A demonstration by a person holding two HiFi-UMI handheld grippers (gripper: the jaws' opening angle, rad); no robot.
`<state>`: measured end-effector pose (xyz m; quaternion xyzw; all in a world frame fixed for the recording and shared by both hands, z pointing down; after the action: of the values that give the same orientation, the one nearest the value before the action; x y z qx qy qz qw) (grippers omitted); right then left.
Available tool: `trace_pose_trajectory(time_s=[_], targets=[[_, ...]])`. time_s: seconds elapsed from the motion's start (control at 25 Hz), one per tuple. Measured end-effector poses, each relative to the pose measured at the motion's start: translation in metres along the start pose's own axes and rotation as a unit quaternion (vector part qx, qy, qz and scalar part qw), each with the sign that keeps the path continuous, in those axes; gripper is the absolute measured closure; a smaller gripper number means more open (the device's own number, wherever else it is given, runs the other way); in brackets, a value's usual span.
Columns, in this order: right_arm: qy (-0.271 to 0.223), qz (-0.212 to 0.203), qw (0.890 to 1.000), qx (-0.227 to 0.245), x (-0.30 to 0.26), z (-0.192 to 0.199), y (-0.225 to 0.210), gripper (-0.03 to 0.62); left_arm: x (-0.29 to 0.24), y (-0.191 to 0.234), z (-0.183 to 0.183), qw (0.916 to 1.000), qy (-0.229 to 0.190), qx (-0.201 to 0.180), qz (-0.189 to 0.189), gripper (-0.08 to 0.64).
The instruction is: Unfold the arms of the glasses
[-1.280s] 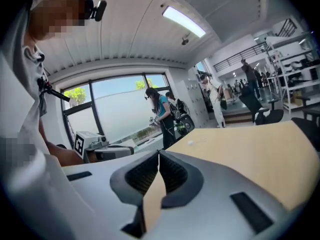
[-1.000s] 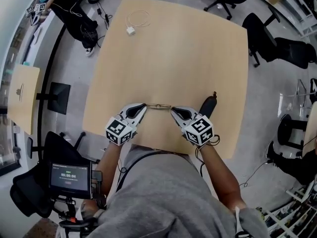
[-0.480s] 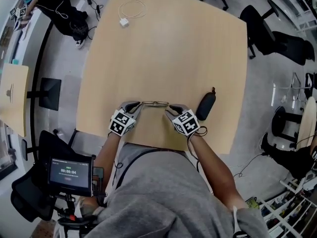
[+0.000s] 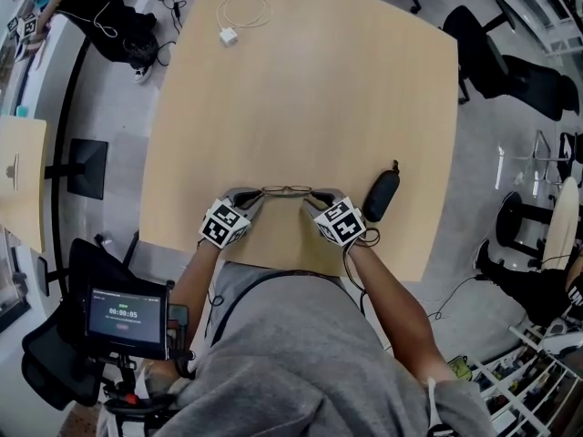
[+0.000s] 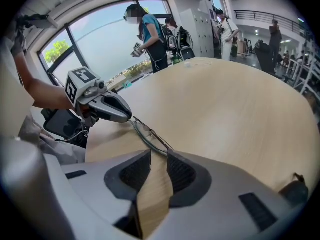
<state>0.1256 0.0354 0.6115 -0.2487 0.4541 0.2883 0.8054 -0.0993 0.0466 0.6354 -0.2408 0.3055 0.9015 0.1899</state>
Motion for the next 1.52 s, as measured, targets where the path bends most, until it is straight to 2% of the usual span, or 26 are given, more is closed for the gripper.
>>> trace_pose_trajectory(time_s=[0.28,0.56,0.84,1.0,1.08,1.24,1.36,1.44,1.52], targets=[[0.016,-0.008,1.000,-0.014,-0.009,0.000,-0.001,0.492,-0.009,0.006,0.005,0.9996,0.006,0.019,0.018,0.541],[0.019,-0.058,0.998,-0.008,-0.013,0.004,0.026,0.492,-0.023,-0.017,0.011,0.9978,0.014,0.031,0.056,0.541],[0.008,-0.112,0.993,0.029,-0.018,-0.007,0.037,0.492,-0.046,-0.045,0.008,0.9938,0.038,0.014,0.103,0.541],[0.005,-0.118,0.992,0.035,-0.015,-0.009,0.035,0.492,-0.047,-0.054,0.004,0.9896,0.049,0.008,0.135,0.541],[-0.004,-0.112,0.993,0.029,-0.011,-0.010,0.028,0.492,-0.042,-0.050,-0.009,0.9912,0.035,-0.002,0.127,0.541],[-0.013,-0.102,0.995,0.014,-0.009,-0.011,0.018,0.492,-0.028,-0.025,-0.037,0.9964,-0.001,-0.018,0.083,0.541],[-0.009,-0.113,0.993,0.026,-0.011,-0.016,0.021,0.492,-0.028,-0.009,-0.057,0.9972,-0.015,-0.038,0.062,0.541],[-0.003,-0.131,0.991,0.039,-0.011,-0.019,0.029,0.491,-0.036,-0.009,-0.064,0.9958,-0.010,-0.063,0.066,0.541],[0.007,-0.150,0.987,0.051,-0.011,-0.021,0.040,0.491,-0.050,-0.014,-0.062,0.9931,0.015,-0.081,0.084,0.541]])
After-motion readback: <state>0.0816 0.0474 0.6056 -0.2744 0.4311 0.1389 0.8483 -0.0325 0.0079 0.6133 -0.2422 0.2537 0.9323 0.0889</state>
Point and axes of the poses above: the fingertips, and each gripper's own axes: x backward along the fingers, y to its left, z out of its underside, the point moved 9 cm from there along x, backward along the fingers, and after that the axes turned 7 degrees about z, right-handed, at the moved point
